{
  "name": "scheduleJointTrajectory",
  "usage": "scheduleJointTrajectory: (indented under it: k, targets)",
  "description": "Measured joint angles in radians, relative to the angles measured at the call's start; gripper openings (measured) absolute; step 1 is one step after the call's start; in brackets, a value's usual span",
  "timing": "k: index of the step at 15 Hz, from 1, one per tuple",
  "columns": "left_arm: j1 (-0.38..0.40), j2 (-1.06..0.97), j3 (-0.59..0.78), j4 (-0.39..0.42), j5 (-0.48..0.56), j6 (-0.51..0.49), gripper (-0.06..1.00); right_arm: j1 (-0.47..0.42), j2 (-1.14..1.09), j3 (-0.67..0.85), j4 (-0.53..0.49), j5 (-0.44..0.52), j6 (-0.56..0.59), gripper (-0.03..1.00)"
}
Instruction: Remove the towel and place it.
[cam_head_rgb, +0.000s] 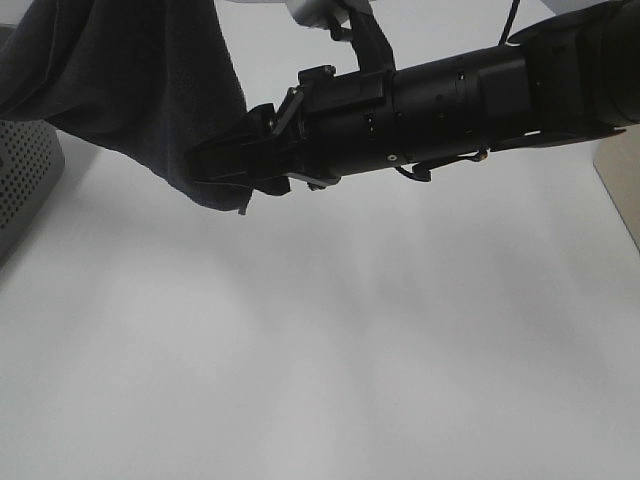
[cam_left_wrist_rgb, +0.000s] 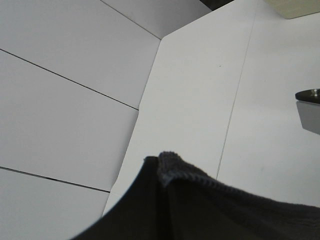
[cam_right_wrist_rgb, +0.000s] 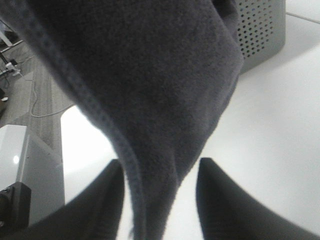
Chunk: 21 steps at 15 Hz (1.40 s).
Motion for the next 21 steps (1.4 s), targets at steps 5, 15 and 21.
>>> scheduleJointTrajectory:
  k: [5,15,21]
  targets:
    - [0.000,0.000,0.000,0.000,0.000,-0.001,0.00,0.000,0.000,0.000,-0.016,-0.043,0.000,0.01]
    - [0.000,0.000,0.000,0.000,-0.041,-0.046,0.00,0.000,-0.151,-0.057,-0.454,-0.155,0.634,0.01]
    - [0.000,0.000,0.000,0.000,-0.113,-0.237,0.00,0.000,-0.207,-0.303,-1.082,0.109,1.286,0.01]
